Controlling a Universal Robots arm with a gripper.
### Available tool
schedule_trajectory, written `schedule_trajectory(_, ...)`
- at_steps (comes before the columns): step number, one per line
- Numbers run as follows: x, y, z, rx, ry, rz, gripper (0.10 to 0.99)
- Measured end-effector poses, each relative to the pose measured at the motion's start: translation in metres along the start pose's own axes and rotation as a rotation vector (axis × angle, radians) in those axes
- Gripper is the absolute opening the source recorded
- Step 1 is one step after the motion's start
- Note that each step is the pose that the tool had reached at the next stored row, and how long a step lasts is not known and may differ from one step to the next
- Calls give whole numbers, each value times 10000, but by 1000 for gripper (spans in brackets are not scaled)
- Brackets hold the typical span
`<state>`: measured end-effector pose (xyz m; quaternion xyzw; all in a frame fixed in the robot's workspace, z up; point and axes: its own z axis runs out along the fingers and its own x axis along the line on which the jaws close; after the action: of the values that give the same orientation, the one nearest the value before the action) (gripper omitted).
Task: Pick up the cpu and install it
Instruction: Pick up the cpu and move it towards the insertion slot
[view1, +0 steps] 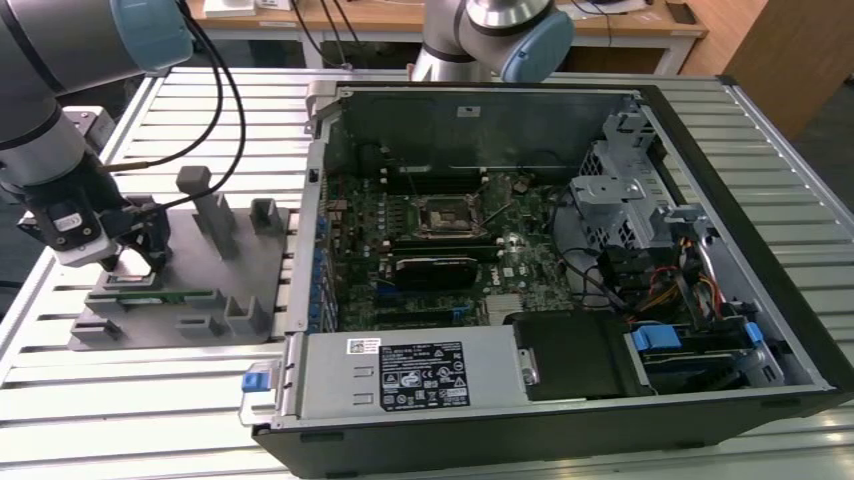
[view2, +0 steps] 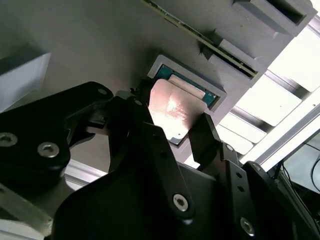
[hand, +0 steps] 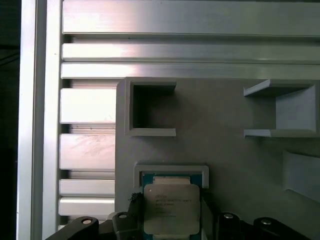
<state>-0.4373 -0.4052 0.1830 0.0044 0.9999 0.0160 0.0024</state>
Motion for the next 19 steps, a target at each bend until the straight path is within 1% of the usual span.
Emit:
schedule_trajectory(2, 0, 0, -1, 0, 0, 2, 604)
schedule_trajectory(3, 0, 0, -2, -1, -1, 2, 541)
schedule_trajectory(7, 0, 1, -22, 0, 0, 2, 541)
schedule_trajectory(11, 0, 2, -60, -4, 2, 3, 541)
schedule_trajectory(14, 1, 2, -63, -32, 2, 3, 541)
schedule_trajectory(19, 1, 2, -84, -28, 3, 2, 541)
